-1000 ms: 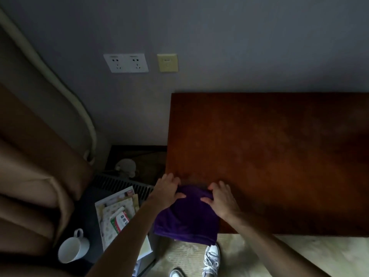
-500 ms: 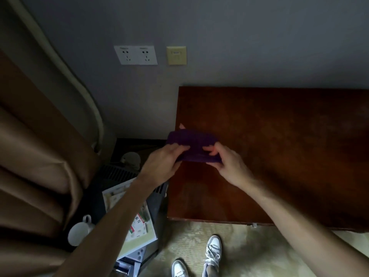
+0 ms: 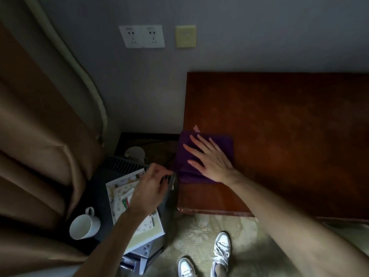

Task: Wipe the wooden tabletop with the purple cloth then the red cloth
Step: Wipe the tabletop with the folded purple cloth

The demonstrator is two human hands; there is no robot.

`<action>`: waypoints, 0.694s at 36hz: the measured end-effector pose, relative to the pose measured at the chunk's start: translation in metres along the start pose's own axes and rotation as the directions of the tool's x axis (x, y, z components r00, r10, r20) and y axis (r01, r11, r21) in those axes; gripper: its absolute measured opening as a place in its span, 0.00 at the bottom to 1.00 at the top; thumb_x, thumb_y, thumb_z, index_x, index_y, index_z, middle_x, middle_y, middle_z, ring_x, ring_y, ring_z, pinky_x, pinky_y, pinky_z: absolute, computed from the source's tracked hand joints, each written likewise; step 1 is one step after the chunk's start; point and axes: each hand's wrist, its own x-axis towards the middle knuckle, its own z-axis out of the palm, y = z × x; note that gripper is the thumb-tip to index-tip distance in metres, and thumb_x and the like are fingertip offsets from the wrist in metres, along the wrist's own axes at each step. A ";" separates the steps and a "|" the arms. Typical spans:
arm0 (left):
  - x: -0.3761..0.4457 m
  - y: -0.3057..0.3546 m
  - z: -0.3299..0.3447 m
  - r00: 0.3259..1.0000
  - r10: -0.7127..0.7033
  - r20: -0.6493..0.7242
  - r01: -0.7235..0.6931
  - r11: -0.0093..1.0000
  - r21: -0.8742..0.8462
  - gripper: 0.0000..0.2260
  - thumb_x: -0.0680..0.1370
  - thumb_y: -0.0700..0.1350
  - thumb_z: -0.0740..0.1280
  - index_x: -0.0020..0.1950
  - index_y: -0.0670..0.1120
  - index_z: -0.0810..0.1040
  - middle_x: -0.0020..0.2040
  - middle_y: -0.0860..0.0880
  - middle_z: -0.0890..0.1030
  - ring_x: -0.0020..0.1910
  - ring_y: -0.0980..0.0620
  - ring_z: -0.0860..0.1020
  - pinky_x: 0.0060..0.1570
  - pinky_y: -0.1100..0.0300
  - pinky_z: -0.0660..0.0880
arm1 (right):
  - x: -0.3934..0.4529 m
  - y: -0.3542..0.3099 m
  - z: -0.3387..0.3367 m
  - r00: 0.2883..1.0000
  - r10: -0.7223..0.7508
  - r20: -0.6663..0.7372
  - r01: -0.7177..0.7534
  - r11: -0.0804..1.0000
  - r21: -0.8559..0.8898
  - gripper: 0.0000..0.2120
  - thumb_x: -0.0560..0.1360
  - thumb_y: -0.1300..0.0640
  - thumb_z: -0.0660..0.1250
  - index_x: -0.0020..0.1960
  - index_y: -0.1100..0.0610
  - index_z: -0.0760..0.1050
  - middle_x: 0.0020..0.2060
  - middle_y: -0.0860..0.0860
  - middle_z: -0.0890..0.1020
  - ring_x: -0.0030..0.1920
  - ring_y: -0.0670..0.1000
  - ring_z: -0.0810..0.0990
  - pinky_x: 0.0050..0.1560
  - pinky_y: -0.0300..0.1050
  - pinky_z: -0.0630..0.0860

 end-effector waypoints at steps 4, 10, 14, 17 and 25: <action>-0.013 -0.016 0.011 0.994 -0.097 -0.040 0.094 0.994 -0.062 0.14 0.78 0.45 0.61 0.62 0.47 0.78 0.60 0.48 0.71 0.48 0.47 0.80 0.47 0.53 0.78 | -0.006 -0.003 0.018 1.000 0.030 -0.006 -0.030 0.996 -0.079 0.30 0.83 0.36 0.43 0.83 0.44 0.51 0.83 0.50 0.54 0.83 0.54 0.49 0.81 0.59 0.49; -0.022 -0.009 0.022 0.980 -0.190 -0.066 0.181 0.976 -0.119 0.12 0.79 0.39 0.64 0.63 0.41 0.75 0.63 0.44 0.72 0.55 0.40 0.78 0.49 0.49 0.78 | -0.067 -0.050 0.029 1.000 0.011 -0.014 -0.012 0.999 -0.039 0.31 0.83 0.36 0.49 0.83 0.44 0.52 0.84 0.50 0.52 0.83 0.54 0.47 0.81 0.60 0.50; -0.009 0.002 0.026 0.983 -0.159 -0.091 0.142 0.976 -0.165 0.09 0.80 0.42 0.64 0.61 0.46 0.73 0.59 0.49 0.71 0.53 0.48 0.77 0.50 0.45 0.78 | -0.096 -0.048 0.030 0.982 -0.166 0.090 0.173 0.982 -0.073 0.32 0.84 0.35 0.51 0.84 0.42 0.46 0.84 0.49 0.47 0.83 0.53 0.43 0.81 0.60 0.48; 0.008 0.012 0.030 0.974 -0.163 -0.159 0.130 0.971 -0.200 0.08 0.81 0.42 0.64 0.60 0.44 0.74 0.57 0.50 0.71 0.49 0.60 0.74 0.51 0.49 0.77 | -0.080 -0.023 0.019 0.944 -0.298 0.145 0.309 0.949 -0.060 0.32 0.83 0.34 0.52 0.83 0.41 0.47 0.84 0.47 0.46 0.83 0.50 0.42 0.81 0.58 0.48; 0.050 0.033 0.049 0.923 -0.141 -0.357 0.115 0.989 -0.093 0.11 0.80 0.48 0.64 0.59 0.45 0.72 0.58 0.49 0.71 0.49 0.46 0.78 0.47 0.47 0.77 | 0.015 0.060 -0.005 0.901 -0.400 0.169 0.416 0.906 -0.074 0.29 0.84 0.37 0.53 0.83 0.40 0.50 0.84 0.46 0.47 0.83 0.49 0.43 0.82 0.58 0.47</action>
